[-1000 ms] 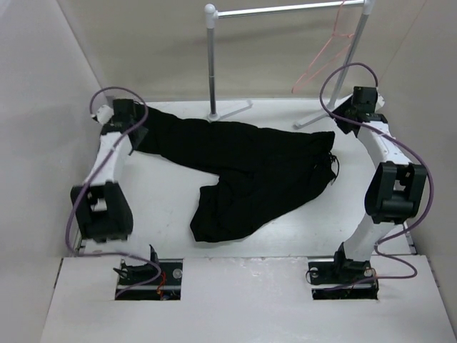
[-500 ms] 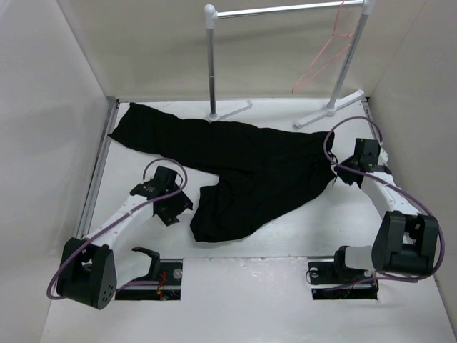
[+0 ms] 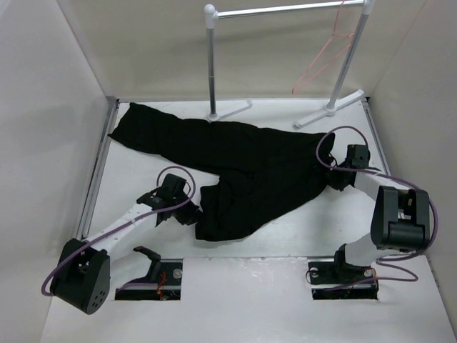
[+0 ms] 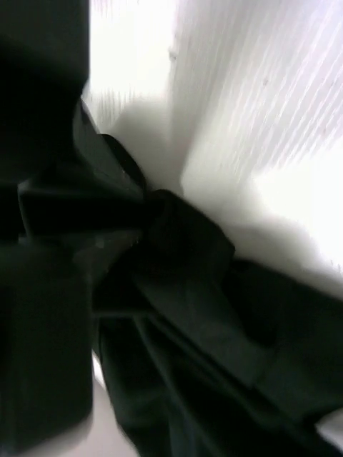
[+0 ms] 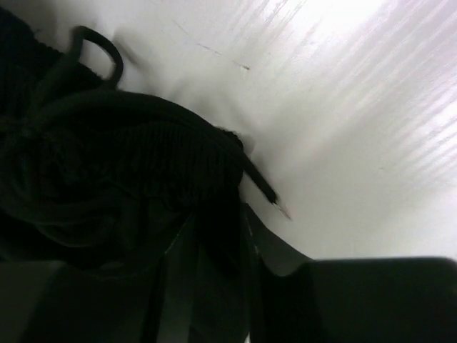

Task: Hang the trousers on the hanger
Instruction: Flatten out the trousers at the center of the board.

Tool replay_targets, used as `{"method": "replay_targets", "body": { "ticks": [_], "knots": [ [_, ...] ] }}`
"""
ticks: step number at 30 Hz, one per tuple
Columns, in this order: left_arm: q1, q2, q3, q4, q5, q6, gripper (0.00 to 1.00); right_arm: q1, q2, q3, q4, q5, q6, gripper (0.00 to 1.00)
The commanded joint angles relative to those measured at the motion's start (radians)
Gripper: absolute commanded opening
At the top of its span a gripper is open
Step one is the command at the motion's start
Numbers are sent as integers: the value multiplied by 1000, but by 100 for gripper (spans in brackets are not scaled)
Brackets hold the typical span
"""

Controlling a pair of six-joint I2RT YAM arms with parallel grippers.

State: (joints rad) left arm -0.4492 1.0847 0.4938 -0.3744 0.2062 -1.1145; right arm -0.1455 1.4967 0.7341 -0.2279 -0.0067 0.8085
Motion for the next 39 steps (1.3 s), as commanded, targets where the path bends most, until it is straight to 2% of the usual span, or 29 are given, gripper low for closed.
{"method": "replay_targets", "body": {
  "ticks": [1, 5, 8, 11, 14, 17, 20, 22, 24, 28, 30, 35, 39],
  "knots": [
    [4, -71, 37, 37, -11, -62, 12, -4, 34, 53, 62, -24, 1, 28],
    [59, -195, 145, -122, -82, -54, 2, -4, 74, 74, 61, -29, 14, 7],
    [125, -275, 306, -292, -166, 4, 0, -9, 65, 61, 73, -21, 40, 3],
    [119, -266, 532, -411, -264, 67, 0, -12, 40, 41, 87, -19, 61, 1],
    [1, -188, 783, -507, -417, 103, 0, -13, 22, 28, 98, -26, 72, 1],
    [-212, -51, 1000, -587, -604, 133, 1, -21, 16, 25, 101, -32, 78, 1],
    [-436, 149, 1159, -656, -808, 255, 5, -26, 28, 30, 101, -38, 78, 1],
    [-492, 271, 1201, -731, -812, 248, 7, -29, 24, 30, 96, -42, 80, 2],
    [-503, 322, 1165, -745, -766, 190, 15, -35, 10, 30, 91, -42, 78, 2],
    [-426, 271, 903, -597, -630, 165, 37, -41, -16, 31, 73, -36, 74, 2],
    [-362, 218, 778, -557, -575, 153, 39, -38, -27, 33, 64, -35, 70, 2],
    [-216, -29, 563, -552, -625, 124, 37, -26, -67, 19, 53, -19, 57, 2],
    [4, -190, 399, -636, -588, 79, 36, -10, -84, -2, 53, -10, 54, 2]
  ]
}}
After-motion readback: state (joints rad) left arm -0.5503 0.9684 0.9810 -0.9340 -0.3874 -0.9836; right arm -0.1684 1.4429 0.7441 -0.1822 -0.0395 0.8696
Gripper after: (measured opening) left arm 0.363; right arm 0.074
